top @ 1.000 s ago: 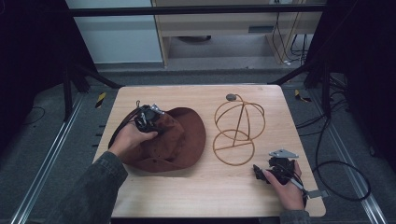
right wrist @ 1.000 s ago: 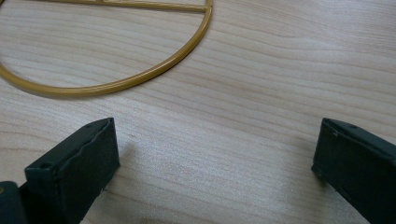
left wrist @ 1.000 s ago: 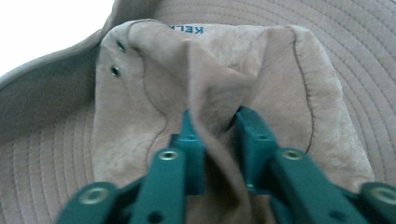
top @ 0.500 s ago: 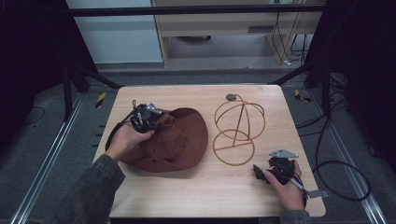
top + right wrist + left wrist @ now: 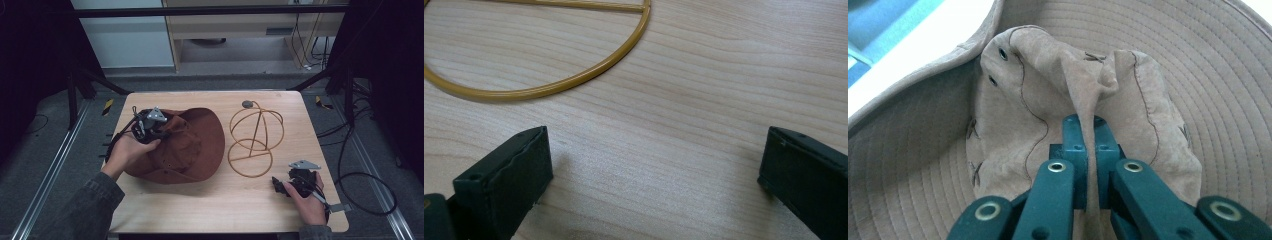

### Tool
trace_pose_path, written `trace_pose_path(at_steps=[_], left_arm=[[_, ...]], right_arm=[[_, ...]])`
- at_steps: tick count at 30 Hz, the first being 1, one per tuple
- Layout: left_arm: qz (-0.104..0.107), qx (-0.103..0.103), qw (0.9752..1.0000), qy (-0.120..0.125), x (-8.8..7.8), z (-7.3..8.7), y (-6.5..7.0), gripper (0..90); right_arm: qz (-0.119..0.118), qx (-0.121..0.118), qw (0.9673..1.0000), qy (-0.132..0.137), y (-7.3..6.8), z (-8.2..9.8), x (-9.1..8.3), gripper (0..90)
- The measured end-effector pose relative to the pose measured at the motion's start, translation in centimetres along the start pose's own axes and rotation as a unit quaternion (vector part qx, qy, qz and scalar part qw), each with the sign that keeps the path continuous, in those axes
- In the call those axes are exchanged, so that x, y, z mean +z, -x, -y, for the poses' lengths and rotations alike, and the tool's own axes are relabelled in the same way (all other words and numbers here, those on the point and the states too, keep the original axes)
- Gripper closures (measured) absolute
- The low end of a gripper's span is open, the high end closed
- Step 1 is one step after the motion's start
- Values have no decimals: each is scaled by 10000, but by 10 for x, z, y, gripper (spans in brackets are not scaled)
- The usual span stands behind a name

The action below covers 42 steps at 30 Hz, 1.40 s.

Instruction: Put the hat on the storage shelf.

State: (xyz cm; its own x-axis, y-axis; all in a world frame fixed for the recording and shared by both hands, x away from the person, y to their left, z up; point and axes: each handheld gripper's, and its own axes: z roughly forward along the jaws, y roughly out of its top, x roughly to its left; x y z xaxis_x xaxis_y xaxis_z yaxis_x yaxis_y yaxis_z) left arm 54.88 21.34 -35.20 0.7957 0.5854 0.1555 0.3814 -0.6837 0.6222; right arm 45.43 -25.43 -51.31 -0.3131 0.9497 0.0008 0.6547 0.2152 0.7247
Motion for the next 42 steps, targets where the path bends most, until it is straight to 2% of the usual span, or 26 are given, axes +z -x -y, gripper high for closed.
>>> trace_pose_path(at_steps=[8, 19, 24, 30, 42], left_arm=[[-88, 148, 9996, 207, -26, -2, 10, 888], [-207, 274, 9989, 319, -57, 4, 15, 888], [-303, 370, 9981, 397, -70, 7, 22, 888], [-369, 486, 9967, 529, -89, 8, 32, 888], [-456, 681, 9923, 925, -124, 1, 47, 888]], right_arm=[[41, 53, 10000, -5, 0, 0, 0, 6], [69, 108, 9999, -7, 0, 0, 0, 6], [70, 108, 9999, -7, 0, 0, 0, 6], [69, 110, 9999, -6, 0, 0, 0, 6], [101, 133, 9999, 8, 1, 0, 0, 8]])
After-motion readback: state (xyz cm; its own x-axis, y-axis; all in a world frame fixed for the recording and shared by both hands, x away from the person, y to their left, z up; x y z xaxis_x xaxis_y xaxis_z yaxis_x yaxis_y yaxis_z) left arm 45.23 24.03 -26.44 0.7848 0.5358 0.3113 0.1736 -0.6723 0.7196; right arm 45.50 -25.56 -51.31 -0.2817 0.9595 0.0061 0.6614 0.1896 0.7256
